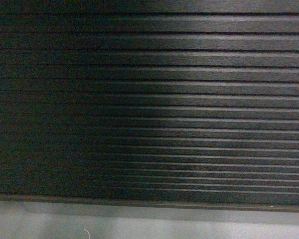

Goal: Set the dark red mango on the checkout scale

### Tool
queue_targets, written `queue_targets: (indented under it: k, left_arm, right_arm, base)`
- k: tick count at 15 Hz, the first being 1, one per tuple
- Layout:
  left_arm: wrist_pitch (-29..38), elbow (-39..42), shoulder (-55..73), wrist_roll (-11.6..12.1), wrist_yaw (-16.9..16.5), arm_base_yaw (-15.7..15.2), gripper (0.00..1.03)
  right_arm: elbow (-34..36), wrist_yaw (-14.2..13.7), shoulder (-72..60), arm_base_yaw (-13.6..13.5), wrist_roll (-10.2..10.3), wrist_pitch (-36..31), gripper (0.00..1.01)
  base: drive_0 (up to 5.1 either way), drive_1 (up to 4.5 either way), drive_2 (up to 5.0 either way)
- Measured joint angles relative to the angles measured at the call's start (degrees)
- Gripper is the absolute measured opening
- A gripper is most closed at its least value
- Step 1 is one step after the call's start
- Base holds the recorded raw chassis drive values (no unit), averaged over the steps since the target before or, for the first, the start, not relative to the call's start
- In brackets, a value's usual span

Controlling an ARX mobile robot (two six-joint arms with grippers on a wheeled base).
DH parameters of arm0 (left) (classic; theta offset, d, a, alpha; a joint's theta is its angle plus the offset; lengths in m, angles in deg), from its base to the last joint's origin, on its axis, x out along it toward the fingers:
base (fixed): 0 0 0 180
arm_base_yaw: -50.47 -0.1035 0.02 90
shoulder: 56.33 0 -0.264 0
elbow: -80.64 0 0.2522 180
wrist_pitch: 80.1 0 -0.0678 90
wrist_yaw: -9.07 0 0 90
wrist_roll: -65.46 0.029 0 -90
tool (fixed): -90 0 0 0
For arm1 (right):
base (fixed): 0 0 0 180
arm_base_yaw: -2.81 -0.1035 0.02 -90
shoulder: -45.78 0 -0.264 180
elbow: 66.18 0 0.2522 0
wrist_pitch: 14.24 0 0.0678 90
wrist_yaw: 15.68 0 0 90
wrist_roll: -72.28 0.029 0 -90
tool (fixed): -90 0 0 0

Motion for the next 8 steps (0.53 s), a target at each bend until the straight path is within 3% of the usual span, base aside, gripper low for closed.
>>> queue_targets:
  k: [8]
  left_arm:
    - [0.0, 0.0, 0.0, 0.0, 0.0, 0.0, 0.98]
  right_arm:
    - [0.0, 0.0, 0.0, 0.0, 0.0, 0.0, 0.98]
  base:
    - [0.0, 0.00, 0.0]
